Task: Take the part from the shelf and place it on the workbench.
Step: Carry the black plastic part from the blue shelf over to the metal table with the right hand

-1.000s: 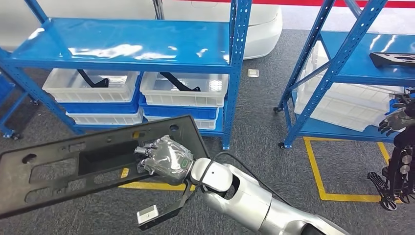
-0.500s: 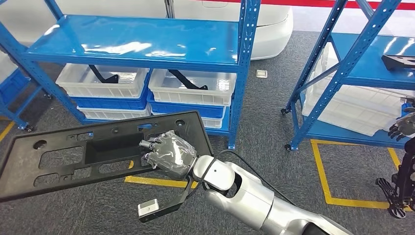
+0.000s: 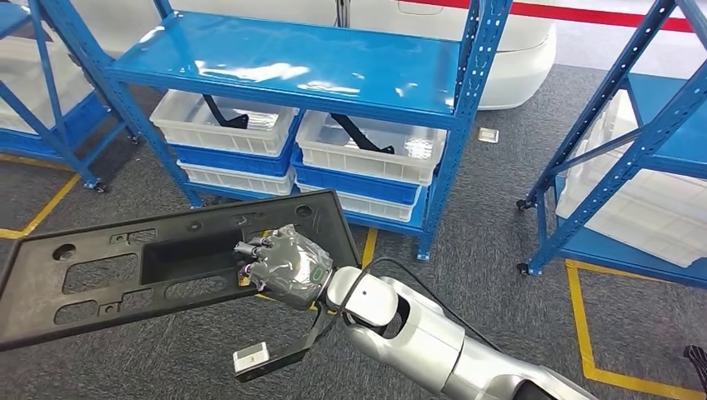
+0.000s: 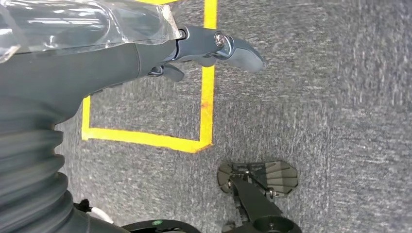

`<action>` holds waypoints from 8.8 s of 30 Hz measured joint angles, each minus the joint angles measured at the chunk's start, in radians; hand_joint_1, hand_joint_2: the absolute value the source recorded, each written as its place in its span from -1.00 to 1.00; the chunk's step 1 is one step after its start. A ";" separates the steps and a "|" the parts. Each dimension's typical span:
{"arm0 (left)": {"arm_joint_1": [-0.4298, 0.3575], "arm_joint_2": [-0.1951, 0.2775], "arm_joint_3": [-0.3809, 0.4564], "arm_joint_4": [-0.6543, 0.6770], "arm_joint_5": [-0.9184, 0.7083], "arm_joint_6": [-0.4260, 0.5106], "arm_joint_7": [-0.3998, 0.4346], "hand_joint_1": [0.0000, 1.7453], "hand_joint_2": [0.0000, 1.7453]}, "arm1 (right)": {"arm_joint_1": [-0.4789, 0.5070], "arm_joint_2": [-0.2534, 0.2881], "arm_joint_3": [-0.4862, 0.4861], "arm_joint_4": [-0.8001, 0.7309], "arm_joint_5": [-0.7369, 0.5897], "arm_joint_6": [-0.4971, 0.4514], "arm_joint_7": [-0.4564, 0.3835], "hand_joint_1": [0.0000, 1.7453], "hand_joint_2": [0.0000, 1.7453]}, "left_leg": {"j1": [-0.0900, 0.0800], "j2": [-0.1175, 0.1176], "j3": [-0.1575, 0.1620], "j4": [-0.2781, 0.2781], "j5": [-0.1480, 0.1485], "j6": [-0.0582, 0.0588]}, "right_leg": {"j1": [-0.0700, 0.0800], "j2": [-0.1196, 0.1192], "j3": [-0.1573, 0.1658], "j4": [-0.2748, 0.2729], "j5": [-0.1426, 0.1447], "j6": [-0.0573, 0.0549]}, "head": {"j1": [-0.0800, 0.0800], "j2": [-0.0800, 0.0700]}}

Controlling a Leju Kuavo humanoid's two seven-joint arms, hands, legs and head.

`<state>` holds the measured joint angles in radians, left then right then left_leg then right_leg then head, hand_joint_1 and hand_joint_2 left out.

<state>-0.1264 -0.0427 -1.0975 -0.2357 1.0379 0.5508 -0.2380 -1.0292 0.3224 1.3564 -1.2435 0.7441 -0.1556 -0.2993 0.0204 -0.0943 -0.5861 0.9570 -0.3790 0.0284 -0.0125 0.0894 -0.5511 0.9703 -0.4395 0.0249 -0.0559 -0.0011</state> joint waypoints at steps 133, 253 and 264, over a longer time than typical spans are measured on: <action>-0.058 -0.042 0.025 0.000 -0.018 0.135 0.026 -1.00 1.00 | 0.007 0.043 0.052 0.090 -0.053 -0.147 0.011 1.00 1.00 | -0.010 0.078 -0.175 0.305 -0.129 -0.030 | 0.004 -0.118 -0.035 -0.001 0.009 -0.025 | -0.001 0.000; -0.022 -0.050 0.135 0.001 -0.094 0.119 0.036 -1.00 1.00 | -0.034 0.044 0.061 0.060 -0.094 -0.106 0.071 1.00 1.00 | -0.017 0.078 0.014 0.109 -0.143 -0.018 | -0.005 -0.086 -0.060 0.019 0.011 -0.017 | -0.005 0.000; -0.024 -0.047 0.135 0.001 -0.100 0.129 0.044 -1.00 1.00 | -0.041 0.042 0.060 0.061 -0.103 -0.106 0.076 1.00 1.00 | -0.038 0.090 -0.001 -0.001 -0.024 0.021 | 0.001 -0.086 -0.005 0.016 -0.028 -0.005 | -0.005 0.000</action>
<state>-0.1504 -0.0894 -0.9628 -0.2350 0.9375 0.6794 -0.1938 -1.0698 0.3648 1.4168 -1.1825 0.6406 -0.2618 -0.2235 -0.0173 -0.0047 -0.5867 0.9556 -0.4033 0.0492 -0.0111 0.0034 -0.5563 0.9866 -0.4680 0.0202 -0.0611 -0.0011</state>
